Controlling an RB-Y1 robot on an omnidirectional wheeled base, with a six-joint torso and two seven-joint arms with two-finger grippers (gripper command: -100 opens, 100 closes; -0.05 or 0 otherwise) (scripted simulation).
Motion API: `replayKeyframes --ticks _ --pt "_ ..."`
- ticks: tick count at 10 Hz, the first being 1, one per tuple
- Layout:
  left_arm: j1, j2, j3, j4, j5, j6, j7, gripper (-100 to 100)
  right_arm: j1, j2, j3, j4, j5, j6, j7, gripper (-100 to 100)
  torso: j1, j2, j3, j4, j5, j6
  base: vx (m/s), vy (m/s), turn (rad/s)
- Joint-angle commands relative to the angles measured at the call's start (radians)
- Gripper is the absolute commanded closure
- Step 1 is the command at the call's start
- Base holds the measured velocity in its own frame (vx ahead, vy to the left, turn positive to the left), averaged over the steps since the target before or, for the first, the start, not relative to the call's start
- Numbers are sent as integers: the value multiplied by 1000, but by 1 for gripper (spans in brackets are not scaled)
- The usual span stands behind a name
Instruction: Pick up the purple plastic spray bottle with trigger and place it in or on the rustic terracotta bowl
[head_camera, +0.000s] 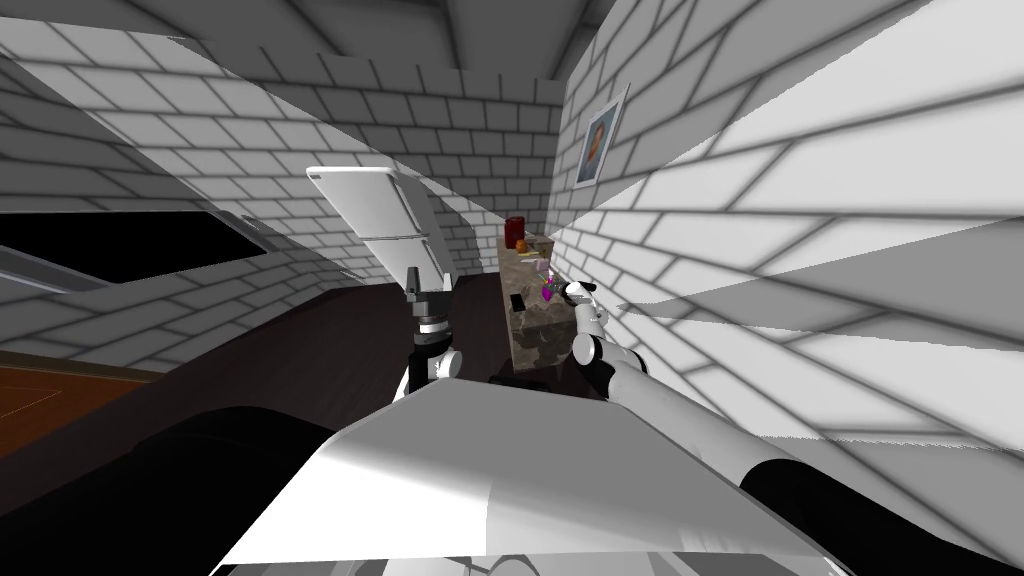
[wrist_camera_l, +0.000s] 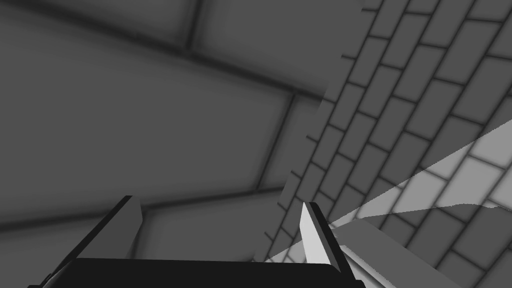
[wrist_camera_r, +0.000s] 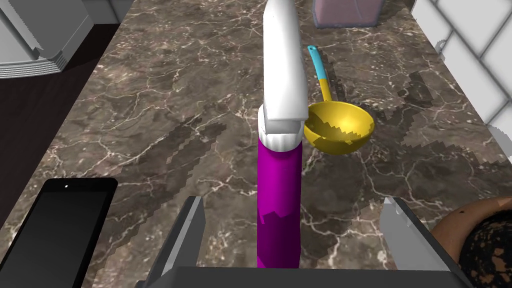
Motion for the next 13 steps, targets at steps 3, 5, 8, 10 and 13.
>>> replayKeyframes --ticks 3,5,8,10,13 --pt "0 0 0 0 0 0 0 0 0 0 0 0 0 0 0 100 1 2 1 0 0 0 0 0 0" --pt "0 0 0 0 0 0 0 0 -1 0 0 -1 0 -1 0 100 0 1 0 -1 0 0 0 0 0" --pt "0 0 0 0 0 0 0 0 -1 0 0 -1 0 -1 0 100 0 1 0 0 0 0 0 0 0" --pt "0 0 0 0 0 0 0 0 -16 -31 9 -5 -1 -2 -13 100 1 1 0 0 0 0 -13 11 18" --pt "0 0 0 0 0 0 0 0 -74 -74 41 -23 -2 -5 -67 100 3 7 4 2 2 0 -70 30 16"
